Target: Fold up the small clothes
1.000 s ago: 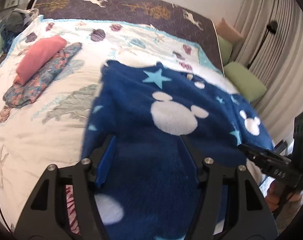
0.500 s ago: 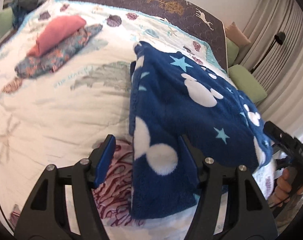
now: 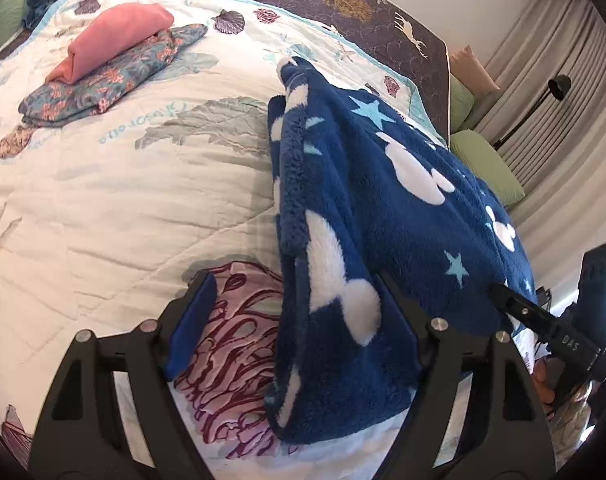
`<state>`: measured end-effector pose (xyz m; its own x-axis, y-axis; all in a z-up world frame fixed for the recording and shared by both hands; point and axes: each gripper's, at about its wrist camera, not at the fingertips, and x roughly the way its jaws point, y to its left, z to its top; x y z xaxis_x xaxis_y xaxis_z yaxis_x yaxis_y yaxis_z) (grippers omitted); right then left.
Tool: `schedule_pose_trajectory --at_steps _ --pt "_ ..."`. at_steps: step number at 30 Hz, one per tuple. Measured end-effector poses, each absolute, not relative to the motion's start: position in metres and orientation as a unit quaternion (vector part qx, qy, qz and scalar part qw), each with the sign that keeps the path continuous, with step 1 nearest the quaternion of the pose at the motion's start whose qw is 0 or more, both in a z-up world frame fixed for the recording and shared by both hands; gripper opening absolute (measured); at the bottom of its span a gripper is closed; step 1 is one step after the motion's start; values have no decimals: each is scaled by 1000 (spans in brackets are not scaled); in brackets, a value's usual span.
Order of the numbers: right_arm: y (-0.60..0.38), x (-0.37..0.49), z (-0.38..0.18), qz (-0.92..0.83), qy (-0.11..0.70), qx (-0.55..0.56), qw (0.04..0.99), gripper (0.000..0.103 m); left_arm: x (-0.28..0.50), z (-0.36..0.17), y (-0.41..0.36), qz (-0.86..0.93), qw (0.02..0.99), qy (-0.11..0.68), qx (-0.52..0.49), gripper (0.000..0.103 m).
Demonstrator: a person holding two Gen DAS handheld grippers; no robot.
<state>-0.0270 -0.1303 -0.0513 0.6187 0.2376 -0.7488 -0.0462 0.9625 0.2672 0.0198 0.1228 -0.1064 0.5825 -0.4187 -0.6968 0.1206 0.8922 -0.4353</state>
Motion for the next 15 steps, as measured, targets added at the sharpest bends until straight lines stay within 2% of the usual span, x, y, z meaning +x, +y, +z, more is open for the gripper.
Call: schedule_pose_trajectory --at_steps 6,9,11,13,15 --pt "-136 -38 -32 102 398 129 903 66 24 -109 126 -162 865 437 -185 82" --pt "-138 -31 -41 90 413 125 898 66 26 -108 126 -164 861 443 -189 82" --pt "-140 -21 -59 71 446 128 883 66 26 -106 125 -174 856 448 -189 71" --pt "-140 -21 -60 73 439 133 886 67 28 -103 121 -205 841 456 -208 39" --pt "-140 -21 -58 75 438 129 886 67 28 -95 116 -196 845 459 -195 36"
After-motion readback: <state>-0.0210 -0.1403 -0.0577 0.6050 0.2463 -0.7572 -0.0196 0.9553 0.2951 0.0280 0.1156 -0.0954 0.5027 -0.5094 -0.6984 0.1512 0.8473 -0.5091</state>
